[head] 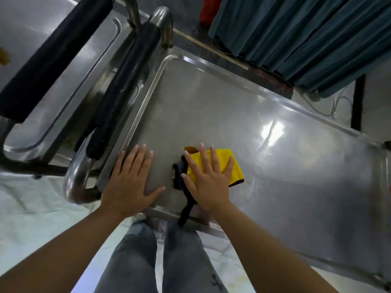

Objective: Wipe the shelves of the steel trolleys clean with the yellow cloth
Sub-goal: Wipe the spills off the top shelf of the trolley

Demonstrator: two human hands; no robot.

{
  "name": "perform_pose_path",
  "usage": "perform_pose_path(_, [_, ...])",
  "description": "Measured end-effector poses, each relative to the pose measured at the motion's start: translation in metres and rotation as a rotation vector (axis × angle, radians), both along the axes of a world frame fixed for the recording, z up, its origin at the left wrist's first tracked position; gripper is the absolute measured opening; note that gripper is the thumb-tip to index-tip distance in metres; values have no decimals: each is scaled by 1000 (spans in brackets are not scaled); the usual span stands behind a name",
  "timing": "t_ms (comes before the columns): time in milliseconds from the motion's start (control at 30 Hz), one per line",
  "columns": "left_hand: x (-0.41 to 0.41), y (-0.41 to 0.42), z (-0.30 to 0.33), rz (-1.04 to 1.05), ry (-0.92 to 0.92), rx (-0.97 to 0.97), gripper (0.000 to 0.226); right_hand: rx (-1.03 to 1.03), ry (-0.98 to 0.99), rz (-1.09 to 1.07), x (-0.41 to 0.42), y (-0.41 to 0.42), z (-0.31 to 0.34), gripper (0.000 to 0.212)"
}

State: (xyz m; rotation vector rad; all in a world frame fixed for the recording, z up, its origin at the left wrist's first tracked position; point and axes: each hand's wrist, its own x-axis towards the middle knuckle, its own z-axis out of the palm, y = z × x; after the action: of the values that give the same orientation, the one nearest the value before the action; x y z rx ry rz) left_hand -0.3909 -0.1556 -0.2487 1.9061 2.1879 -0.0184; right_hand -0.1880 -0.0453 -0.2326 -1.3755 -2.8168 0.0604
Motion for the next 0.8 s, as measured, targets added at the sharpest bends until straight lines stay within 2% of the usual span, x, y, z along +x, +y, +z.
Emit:
perform_pose_path(200, [-3,1,-4,19,-15,-16,98,-46,31,-225,-59,53,-5,55])
perform_pose_path(400, [-2,1,-1,30,-24,-18,94,16,1,-28,-53,73,-4,58])
perform_pose_path(500, [-1,2,1,29,-29,-3,90,23,1,-56,-25,56,0,58])
perform_pose_path(667, [-2,0,2,31,-24,-32,91,-208,-11,-238,-20,38,9,63])
perform_pose_path(733, [-2,0,1,28,-34,-38,92,-297,38,-353,-32,43,9,74])
perform_pose_path(800, [-3,0,-1,29,-46,-35,91,-282,16,-383,-44,52,7,87])
